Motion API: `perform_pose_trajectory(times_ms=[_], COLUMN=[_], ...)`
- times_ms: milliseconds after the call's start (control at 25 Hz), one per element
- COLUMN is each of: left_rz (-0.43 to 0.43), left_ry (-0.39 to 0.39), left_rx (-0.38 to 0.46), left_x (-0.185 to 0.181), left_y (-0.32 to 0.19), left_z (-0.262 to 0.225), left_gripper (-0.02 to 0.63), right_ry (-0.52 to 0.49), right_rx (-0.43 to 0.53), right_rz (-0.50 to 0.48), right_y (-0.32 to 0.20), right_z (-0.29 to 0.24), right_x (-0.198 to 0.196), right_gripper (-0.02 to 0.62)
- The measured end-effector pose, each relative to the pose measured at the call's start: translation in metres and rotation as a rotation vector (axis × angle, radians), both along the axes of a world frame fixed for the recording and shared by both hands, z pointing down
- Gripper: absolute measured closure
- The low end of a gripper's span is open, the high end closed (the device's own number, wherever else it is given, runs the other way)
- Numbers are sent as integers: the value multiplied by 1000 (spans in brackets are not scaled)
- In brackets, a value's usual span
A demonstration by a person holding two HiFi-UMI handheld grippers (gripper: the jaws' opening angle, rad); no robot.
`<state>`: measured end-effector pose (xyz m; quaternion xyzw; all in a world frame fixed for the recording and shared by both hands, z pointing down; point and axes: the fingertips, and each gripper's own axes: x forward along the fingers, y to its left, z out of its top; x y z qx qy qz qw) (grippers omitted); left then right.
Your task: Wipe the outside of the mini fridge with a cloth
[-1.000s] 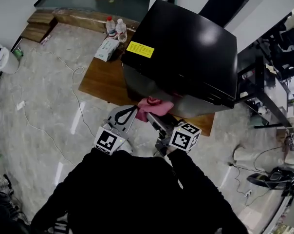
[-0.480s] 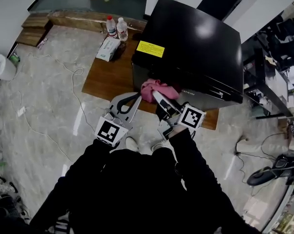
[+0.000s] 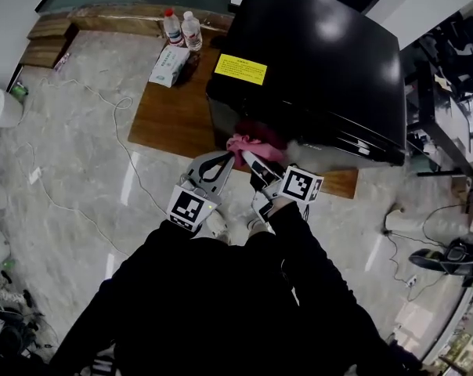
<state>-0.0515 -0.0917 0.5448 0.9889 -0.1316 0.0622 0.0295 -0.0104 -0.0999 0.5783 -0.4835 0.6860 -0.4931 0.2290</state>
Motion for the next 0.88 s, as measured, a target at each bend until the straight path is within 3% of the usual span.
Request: perform_pose_trajectory(times_ms=[400, 560, 880], left_rz=[45, 22, -11], left_ry=[-173, -251, -286], left_rx=[-106, -131, -156], left_x=[8, 8, -5], left_y=[-3, -9, -6], left_z=[111, 149, 165], left_gripper=[603, 603, 603], right_ry=[25, 43, 42], right_rx=[-224, -306, -456], right_rz=[19, 31, 57], right_y=[3, 3, 5], right_z=[124, 171, 243], right_x=[2, 7, 7], right_gripper=[497, 497, 499])
